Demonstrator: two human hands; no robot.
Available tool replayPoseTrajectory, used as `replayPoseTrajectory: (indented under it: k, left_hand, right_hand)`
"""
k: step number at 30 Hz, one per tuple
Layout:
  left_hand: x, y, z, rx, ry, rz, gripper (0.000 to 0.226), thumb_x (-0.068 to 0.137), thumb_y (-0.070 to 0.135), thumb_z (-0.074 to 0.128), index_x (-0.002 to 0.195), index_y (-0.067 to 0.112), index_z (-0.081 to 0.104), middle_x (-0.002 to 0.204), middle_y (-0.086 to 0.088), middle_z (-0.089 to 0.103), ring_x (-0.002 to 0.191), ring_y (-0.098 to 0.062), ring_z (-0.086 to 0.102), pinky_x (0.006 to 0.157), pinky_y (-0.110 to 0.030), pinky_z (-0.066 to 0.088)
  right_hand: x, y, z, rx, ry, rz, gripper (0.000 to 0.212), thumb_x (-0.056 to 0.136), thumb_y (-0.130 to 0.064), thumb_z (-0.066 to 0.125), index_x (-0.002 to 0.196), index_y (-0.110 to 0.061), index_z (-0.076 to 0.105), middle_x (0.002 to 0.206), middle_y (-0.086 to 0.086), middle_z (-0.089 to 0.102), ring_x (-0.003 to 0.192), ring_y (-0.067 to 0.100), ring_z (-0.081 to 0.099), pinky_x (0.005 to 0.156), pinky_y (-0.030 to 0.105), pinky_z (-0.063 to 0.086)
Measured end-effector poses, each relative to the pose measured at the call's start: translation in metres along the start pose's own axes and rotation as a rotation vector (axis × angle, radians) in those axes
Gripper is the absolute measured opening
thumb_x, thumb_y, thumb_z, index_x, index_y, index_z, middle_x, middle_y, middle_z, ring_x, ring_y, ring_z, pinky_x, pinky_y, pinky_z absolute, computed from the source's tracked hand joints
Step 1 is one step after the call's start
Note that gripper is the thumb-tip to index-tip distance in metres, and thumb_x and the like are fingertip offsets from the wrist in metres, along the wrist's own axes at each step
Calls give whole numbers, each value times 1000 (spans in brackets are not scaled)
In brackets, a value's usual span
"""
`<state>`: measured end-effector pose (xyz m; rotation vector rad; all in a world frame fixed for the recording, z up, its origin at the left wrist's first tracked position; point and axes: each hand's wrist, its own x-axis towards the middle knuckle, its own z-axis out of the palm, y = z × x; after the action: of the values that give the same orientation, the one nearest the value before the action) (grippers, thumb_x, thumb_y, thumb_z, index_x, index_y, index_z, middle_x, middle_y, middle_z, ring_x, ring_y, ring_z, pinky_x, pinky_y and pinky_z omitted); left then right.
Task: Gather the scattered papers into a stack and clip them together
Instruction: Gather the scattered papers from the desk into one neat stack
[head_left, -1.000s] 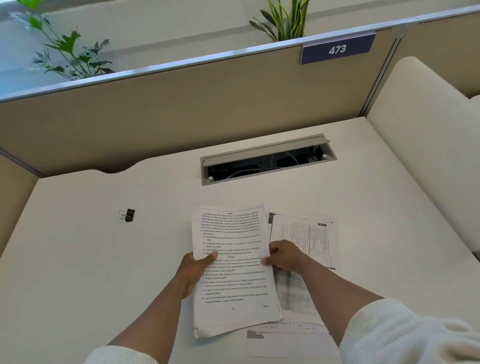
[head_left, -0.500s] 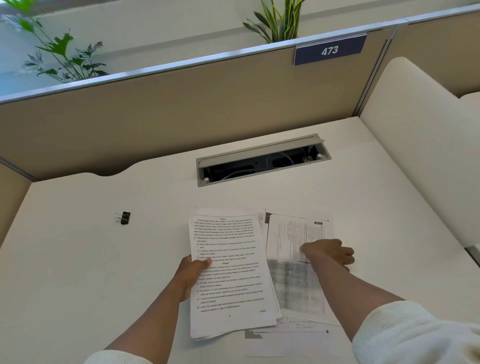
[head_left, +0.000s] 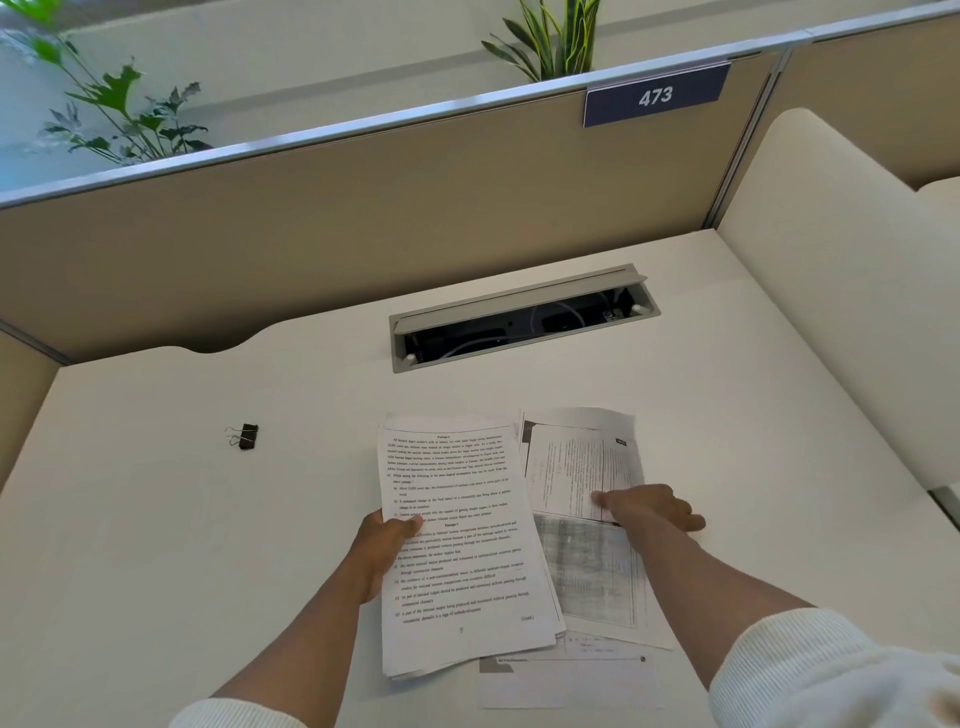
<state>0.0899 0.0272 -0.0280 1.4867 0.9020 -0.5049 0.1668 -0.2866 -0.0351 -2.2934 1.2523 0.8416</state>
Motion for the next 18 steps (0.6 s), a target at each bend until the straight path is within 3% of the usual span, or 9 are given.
replayPoseTrajectory:
  k: [3,5,7,9,13,16,18]
  left_hand:
    - [1,0,-1,-3,1,0,31,94,9,64,125,7,64,115,-16,71,102,-37,69,92,-55,54]
    - [0,0,-2,0,2,5,31,94,9,64,125,7,64,115,-15,72,102,-36,69,91,-53,55]
    - [0,0,-6,1,5,8,30,94,9,64,124,7,64,113,-15,72,100,-36,70,88,-51,57]
    - [0,1,-11,0,16,12,30,94,9,65,123,8,65,111,-15,73,98,-36,70,86,-50,57]
    - [0,0,-20,1,29,15,28,94,10,65,122,9,65,109,-14,74,96,-35,71,83,-48,58]
    - [0,-1,-23,0,37,16,29,93,10,65,122,8,65,109,-14,74,96,-35,71,85,-50,58]
    - [-1,-3,-23,-6,34,15,29,93,10,66,121,8,66,108,-14,74,96,-35,72,83,-48,59]
  right_hand:
    - [2,1,2,-11,-1,-73,53,76,-43,68,116,-11,56,120,13,54,117,30,45,89,39,34]
    - [3,-1,4,148,23,-160,38,84,-20,58,119,-6,54,120,17,56,112,34,52,92,42,46]
    - [1,-3,2,342,77,-258,35,85,-10,55,119,-4,50,116,19,60,101,37,61,84,44,54]
    - [-3,-6,-5,415,187,-336,29,85,-8,56,113,-6,49,108,18,63,92,37,64,76,42,55]
    - [-7,-24,-21,527,430,-444,13,90,-8,48,103,-11,49,95,15,65,74,31,56,63,35,43]
    - [-7,-40,-31,701,402,-466,15,93,-12,47,106,-14,52,93,12,65,80,33,62,70,37,50]
    - [-7,-49,-34,851,293,-474,21,93,-18,51,112,-13,56,106,13,67,89,31,62,78,35,50]
